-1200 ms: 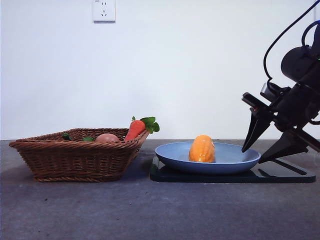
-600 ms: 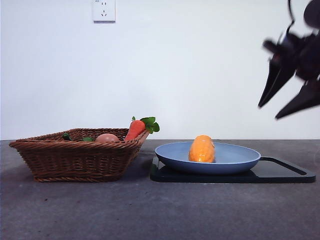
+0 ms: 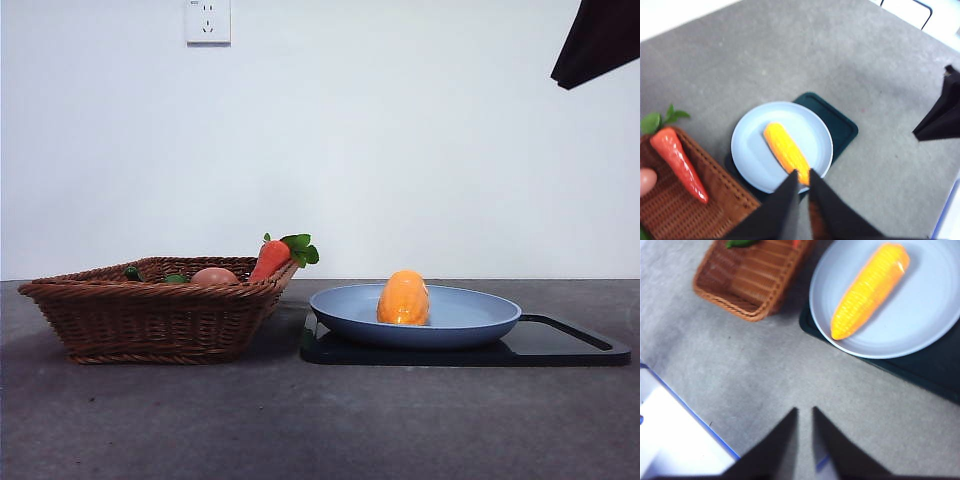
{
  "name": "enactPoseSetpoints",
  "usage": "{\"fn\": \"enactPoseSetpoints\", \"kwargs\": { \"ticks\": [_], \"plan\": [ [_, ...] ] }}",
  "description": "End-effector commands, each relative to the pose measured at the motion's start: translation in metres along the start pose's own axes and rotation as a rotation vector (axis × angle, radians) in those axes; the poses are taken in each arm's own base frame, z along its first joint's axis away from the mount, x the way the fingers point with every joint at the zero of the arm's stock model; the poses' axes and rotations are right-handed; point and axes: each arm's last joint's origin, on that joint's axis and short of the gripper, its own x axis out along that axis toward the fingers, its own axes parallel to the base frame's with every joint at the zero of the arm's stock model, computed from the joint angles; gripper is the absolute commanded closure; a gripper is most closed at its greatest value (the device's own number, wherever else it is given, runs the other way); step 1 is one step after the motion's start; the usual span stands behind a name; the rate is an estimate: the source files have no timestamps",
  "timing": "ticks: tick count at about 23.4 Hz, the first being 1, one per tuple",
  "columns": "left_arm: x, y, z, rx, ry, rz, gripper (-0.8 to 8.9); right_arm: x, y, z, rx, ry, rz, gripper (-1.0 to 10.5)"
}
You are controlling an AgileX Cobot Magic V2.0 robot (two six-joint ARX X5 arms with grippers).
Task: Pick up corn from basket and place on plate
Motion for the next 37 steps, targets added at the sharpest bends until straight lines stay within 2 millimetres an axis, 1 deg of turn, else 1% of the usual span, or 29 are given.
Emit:
{"fn": "enactPoseSetpoints", "kwargs": {
  "ticks": [1, 19, 20, 22, 23, 25, 27, 29, 31, 33, 37],
  "plan": [
    [-0.003, -0.002, 0.005, 0.01, -0.014, 0.0, 8.1, 0.0, 0.003, 0.004, -0.041, -0.004, 0.009, 9.4],
    [-0.003, -0.002, 0.005, 0.008, -0.011, 0.0, 8.1, -0.001, 0.001, 0.005, -0.033, -0.015, -0.001, 9.4],
    [-0.005, 0.0, 0.005, 0.041, -0.017, 0.006, 8.1, -0.001, 0.001, 0.005, -0.033, -0.015, -0.001, 9.4],
    [-0.012, 0.011, 0.01, 0.056, -0.08, 0.053, 8.1, -0.001, 0.001, 0.005, -0.033, -0.015, -0.001, 9.4],
    [-0.019, 0.019, 0.015, 0.066, -0.145, 0.088, 8.1, -0.001, 0.001, 0.005, -0.033, -0.015, -0.001, 9.4],
    [-0.034, 0.028, 0.022, 0.146, -0.256, 0.154, 8.1, -0.001, 0.001, 0.005, -0.033, -0.015, -0.001, 9.4],
    [-0.051, 0.037, 0.02, 0.2, -0.342, 0.232, 8.1, -0.001, 0.001, 0.005, -0.033, -0.015, -0.001, 9.4],
    [-0.068, 0.049, 0.006, 0.201, -0.427, 0.327, 8.1, -0.001, 0.001, 0.005, -0.033, -0.015, -0.001, 9.4],
    [-0.079, 0.055, -0.01, 0.182, -0.47, 0.39, 8.1, -0.001, 0.001, 0.005, -0.033, -0.015, -0.001, 9.4],
    [-0.089, 0.059, -0.03, 0.154, -0.503, 0.45, 8.1, -0.001, 0.001, 0.005, -0.033, -0.015, -0.001, 9.4],
    [-0.104, 0.059, -0.08, 0.113, -0.529, 0.569, 8.1, -0.001, 0.001, 0.005, -0.033, -0.015, -0.001, 9.4]
  ]
}}
